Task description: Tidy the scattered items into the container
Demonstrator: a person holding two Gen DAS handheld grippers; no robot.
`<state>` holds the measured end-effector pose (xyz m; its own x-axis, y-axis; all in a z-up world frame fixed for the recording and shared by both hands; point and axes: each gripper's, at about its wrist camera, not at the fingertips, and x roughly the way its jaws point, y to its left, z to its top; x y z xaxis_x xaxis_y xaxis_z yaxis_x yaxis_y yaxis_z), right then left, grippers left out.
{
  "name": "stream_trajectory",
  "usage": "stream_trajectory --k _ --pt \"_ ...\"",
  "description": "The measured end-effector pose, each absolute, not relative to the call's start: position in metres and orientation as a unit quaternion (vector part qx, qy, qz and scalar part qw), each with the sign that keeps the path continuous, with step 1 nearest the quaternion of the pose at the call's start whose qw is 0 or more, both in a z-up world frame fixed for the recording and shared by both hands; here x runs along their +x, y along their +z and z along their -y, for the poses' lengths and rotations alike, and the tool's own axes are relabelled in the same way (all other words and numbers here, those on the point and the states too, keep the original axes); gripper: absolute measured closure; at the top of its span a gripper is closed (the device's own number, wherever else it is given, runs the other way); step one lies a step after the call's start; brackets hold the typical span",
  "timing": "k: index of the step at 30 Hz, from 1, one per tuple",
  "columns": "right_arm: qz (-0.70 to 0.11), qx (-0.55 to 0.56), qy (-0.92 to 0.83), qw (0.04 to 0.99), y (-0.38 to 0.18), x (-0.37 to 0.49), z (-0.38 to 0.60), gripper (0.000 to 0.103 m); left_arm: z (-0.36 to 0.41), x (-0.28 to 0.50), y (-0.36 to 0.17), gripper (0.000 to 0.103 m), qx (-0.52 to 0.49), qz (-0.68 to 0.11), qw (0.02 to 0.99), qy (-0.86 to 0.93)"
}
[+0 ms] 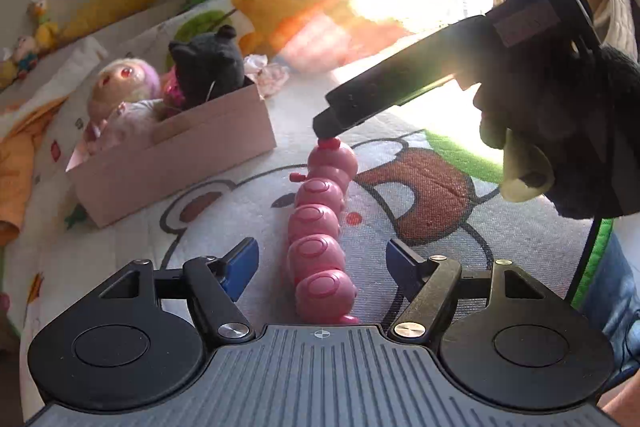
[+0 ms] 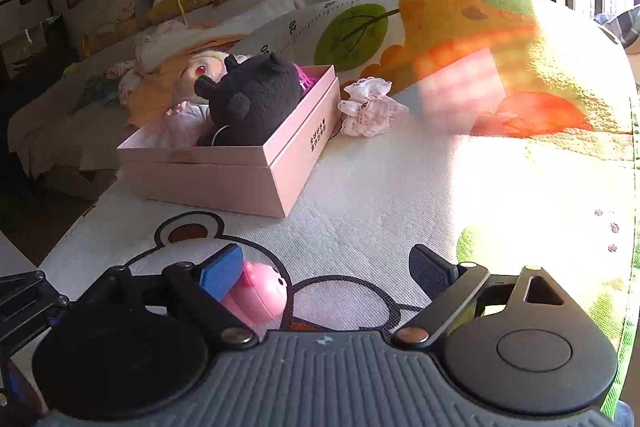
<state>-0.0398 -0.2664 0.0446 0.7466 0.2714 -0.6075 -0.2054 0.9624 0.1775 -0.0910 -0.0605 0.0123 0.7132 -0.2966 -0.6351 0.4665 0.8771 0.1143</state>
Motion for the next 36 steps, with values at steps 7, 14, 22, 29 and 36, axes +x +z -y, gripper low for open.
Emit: stream_trajectory --k 7,14,22,29,36 --pt "-0.360 0.118 0.122 0.917 0.023 -0.066 0.283 0.000 0.046 -0.086 0.005 0.009 0.059 -0.378 0.907 -0.178" --pt "-0.348 0.042 0.099 0.932 0.018 -0.077 0.257 0.000 0.052 -0.092 0.000 0.004 0.080 -0.370 0.910 -0.172" --pt "-0.347 0.010 0.107 0.932 0.016 -0.078 0.254 0.000 0.052 -0.093 -0.004 0.000 0.079 -0.360 0.915 -0.164" --pt "-0.355 -0.024 0.102 0.929 0.015 -0.078 0.244 0.000 0.050 -0.093 -0.005 0.000 0.071 -0.358 0.916 -0.167" --pt "-0.349 0.001 0.113 0.930 0.016 -0.080 0.253 0.000 0.043 -0.094 -0.003 0.000 0.055 -0.353 0.917 -0.179"
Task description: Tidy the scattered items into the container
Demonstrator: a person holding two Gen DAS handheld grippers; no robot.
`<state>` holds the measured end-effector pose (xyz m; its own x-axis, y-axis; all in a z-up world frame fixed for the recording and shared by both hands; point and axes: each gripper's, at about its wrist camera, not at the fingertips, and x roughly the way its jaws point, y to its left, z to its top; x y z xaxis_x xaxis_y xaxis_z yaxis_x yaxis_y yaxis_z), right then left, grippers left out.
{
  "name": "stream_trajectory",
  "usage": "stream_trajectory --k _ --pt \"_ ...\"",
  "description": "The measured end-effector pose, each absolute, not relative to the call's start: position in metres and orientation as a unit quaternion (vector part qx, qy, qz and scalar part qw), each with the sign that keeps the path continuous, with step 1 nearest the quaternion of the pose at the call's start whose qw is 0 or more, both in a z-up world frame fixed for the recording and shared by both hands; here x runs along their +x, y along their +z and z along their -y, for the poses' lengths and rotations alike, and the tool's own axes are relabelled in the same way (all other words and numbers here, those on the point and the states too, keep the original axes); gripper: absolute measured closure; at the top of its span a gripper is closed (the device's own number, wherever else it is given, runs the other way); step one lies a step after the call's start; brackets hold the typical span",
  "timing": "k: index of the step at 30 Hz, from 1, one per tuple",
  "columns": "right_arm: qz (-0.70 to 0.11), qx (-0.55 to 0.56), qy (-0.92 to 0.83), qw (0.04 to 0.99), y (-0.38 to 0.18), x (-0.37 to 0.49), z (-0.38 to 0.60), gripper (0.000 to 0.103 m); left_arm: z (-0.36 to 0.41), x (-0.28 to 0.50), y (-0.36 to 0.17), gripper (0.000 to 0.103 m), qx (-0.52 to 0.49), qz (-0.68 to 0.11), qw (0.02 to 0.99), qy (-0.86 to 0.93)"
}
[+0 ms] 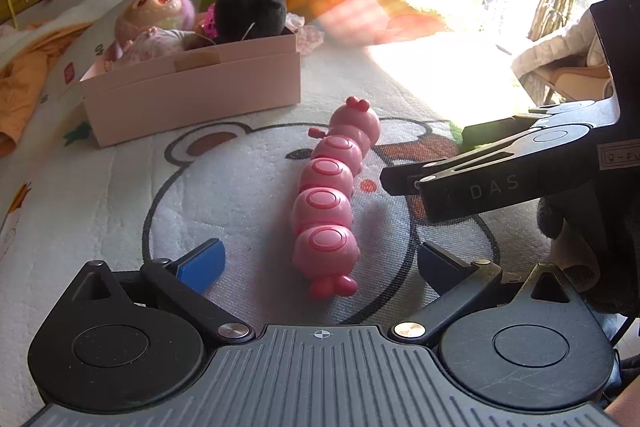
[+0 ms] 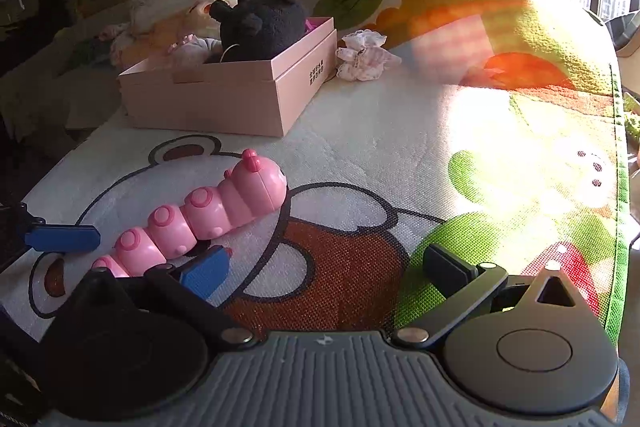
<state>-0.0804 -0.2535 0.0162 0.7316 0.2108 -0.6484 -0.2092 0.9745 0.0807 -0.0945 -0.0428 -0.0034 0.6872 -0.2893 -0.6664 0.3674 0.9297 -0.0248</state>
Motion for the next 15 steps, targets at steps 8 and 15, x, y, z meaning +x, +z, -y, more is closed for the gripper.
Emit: stream_trajectory --k 8,15 --pt "-0.340 0.029 0.122 0.932 0.017 -0.082 0.260 0.000 0.037 -0.099 0.003 0.044 0.057 -0.342 0.920 -0.181" --pt "-0.355 -0.022 0.104 0.929 0.018 -0.075 0.245 0.000 0.033 -0.098 0.004 0.057 0.067 -0.341 0.924 -0.158"
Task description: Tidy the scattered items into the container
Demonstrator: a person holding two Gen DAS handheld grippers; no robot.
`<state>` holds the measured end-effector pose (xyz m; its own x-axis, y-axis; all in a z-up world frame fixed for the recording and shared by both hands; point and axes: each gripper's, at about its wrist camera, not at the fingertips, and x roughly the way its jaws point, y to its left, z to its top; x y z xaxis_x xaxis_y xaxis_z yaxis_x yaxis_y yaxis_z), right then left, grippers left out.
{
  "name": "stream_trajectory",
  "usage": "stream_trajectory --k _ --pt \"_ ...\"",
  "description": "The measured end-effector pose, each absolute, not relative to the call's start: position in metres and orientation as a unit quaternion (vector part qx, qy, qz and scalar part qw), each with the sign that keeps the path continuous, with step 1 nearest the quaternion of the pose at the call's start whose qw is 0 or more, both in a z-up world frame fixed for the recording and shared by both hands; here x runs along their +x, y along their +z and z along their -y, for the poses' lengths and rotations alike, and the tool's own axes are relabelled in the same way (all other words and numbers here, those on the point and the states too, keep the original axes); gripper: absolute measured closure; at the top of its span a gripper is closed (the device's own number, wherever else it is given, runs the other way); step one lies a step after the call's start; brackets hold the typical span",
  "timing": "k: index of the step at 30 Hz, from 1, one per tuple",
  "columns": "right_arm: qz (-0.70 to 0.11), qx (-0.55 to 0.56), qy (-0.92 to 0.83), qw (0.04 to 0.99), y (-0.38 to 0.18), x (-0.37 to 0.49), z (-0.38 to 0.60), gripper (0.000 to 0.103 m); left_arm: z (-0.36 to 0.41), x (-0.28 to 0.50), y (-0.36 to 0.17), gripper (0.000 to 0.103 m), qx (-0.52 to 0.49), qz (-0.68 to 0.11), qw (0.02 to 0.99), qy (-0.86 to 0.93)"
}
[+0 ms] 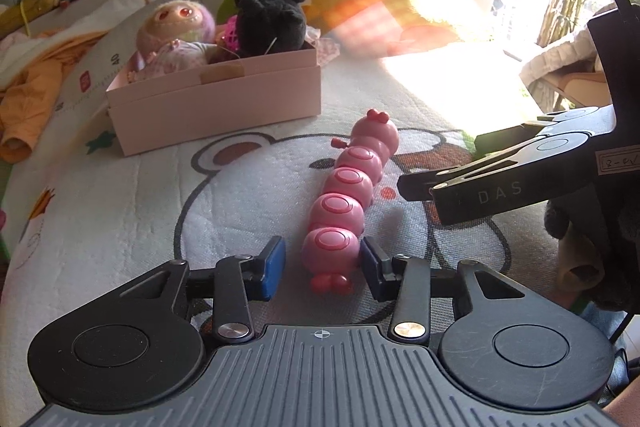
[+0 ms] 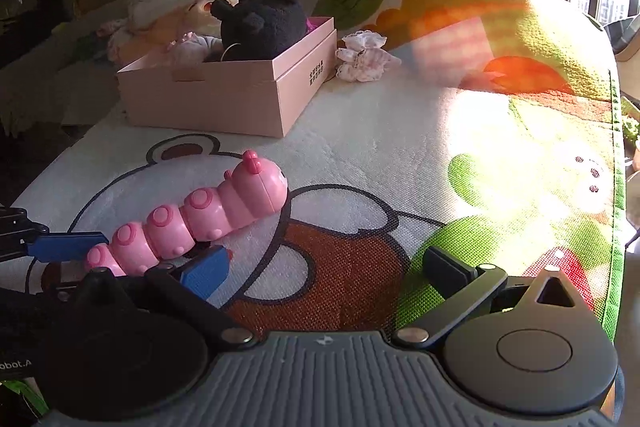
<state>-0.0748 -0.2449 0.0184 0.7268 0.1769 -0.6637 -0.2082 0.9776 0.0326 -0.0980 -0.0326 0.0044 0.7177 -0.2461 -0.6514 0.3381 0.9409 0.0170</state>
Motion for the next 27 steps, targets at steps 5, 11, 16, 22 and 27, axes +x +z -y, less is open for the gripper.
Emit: stream_trajectory --k 5,11,16,22,27 --pt "-0.337 -0.080 0.035 0.937 0.022 -0.051 0.238 0.001 0.029 -0.099 0.004 0.056 0.070 -0.341 0.925 -0.154" --pt "-0.336 0.028 0.069 0.939 0.040 -0.055 0.261 0.022 0.030 -0.100 0.004 0.056 0.074 -0.338 0.925 -0.156" --pt "-0.365 0.109 0.137 0.914 0.045 -0.044 0.258 0.043 0.031 -0.101 0.003 0.056 0.075 -0.337 0.925 -0.157" --pt "-0.376 0.134 0.162 0.903 0.029 -0.028 0.237 0.049 0.033 -0.105 0.004 0.056 0.077 -0.337 0.922 -0.174" --pt "-0.349 0.095 0.161 0.918 0.026 -0.035 0.227 0.061 0.038 -0.110 0.008 0.055 0.066 -0.338 0.913 -0.217"
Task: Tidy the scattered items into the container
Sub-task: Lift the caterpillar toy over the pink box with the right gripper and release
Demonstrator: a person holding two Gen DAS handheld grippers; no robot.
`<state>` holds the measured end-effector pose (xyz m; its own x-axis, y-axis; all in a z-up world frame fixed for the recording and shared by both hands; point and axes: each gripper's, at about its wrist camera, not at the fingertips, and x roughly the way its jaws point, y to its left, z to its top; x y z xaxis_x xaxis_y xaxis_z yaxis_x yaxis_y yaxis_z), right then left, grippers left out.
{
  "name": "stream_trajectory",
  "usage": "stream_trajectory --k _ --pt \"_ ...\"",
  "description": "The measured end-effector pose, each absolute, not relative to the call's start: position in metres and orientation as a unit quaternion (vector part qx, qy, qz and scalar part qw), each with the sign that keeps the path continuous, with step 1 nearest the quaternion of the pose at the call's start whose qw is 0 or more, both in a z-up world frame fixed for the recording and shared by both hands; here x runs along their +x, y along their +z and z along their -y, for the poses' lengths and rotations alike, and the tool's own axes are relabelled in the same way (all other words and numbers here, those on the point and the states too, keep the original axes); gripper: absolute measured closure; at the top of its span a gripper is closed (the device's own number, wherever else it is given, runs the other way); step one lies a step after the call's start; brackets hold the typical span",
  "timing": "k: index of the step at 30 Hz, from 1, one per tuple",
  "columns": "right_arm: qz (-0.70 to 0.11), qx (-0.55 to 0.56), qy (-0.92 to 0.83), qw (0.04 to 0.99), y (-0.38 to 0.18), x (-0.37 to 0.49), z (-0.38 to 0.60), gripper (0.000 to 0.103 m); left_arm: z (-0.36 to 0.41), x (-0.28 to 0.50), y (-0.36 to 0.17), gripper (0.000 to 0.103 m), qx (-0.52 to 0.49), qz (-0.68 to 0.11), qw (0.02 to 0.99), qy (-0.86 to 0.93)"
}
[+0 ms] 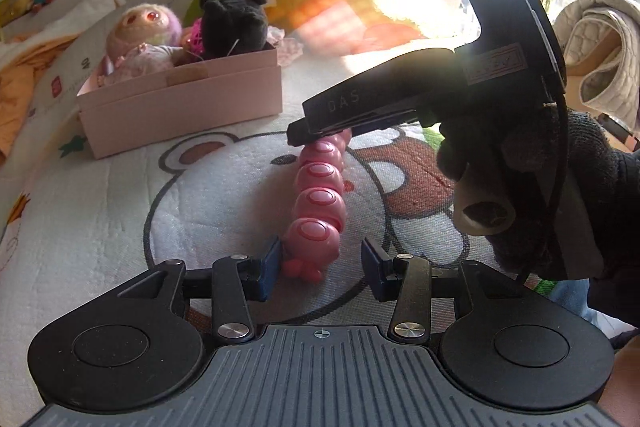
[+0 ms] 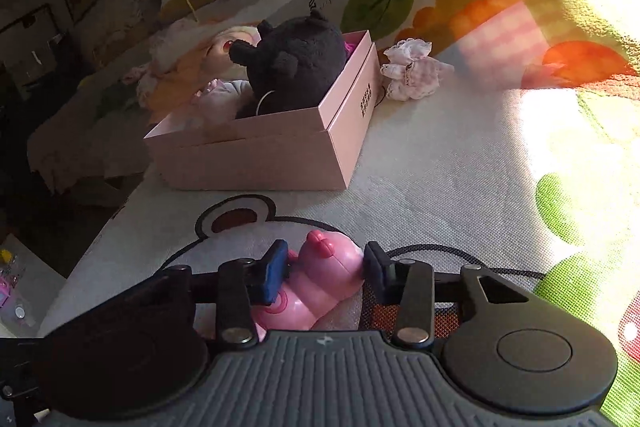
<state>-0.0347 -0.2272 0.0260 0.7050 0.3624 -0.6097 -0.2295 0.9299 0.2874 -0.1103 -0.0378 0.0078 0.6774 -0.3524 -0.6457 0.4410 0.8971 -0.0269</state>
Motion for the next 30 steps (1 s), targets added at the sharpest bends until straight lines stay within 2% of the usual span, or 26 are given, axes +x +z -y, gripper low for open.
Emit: stream_trajectory --k 3,4,5,10,18,21,26,30 --pt "-0.329 0.105 0.172 0.923 0.021 -0.039 0.233 0.061 0.043 -0.109 0.010 0.049 0.081 -0.331 0.918 -0.202" --pt "-0.326 0.111 0.174 0.923 0.020 -0.039 0.235 0.061 0.044 -0.106 0.010 0.041 0.085 -0.333 0.920 -0.189" --pt "-0.327 0.116 0.175 0.921 0.020 -0.038 0.237 0.061 0.044 -0.104 0.009 0.038 0.086 -0.336 0.920 -0.184" --pt "-0.326 0.118 0.176 0.921 0.020 -0.038 0.239 0.061 0.045 -0.101 0.005 0.039 0.090 -0.349 0.914 -0.184" --pt "-0.323 0.115 0.175 0.923 0.020 -0.041 0.239 0.062 0.049 -0.104 0.005 0.051 0.098 -0.347 0.912 -0.195" --pt "-0.322 0.116 0.175 0.923 0.020 -0.042 0.239 0.062 0.050 -0.104 0.005 0.049 0.101 -0.345 0.913 -0.190" --pt "-0.322 0.121 0.177 0.922 0.020 -0.043 0.242 0.062 0.045 -0.101 0.004 0.040 0.092 -0.348 0.916 -0.179" --pt "-0.323 0.129 0.180 0.920 0.019 -0.042 0.245 0.061 0.044 -0.101 0.003 0.042 0.091 -0.345 0.916 -0.185"
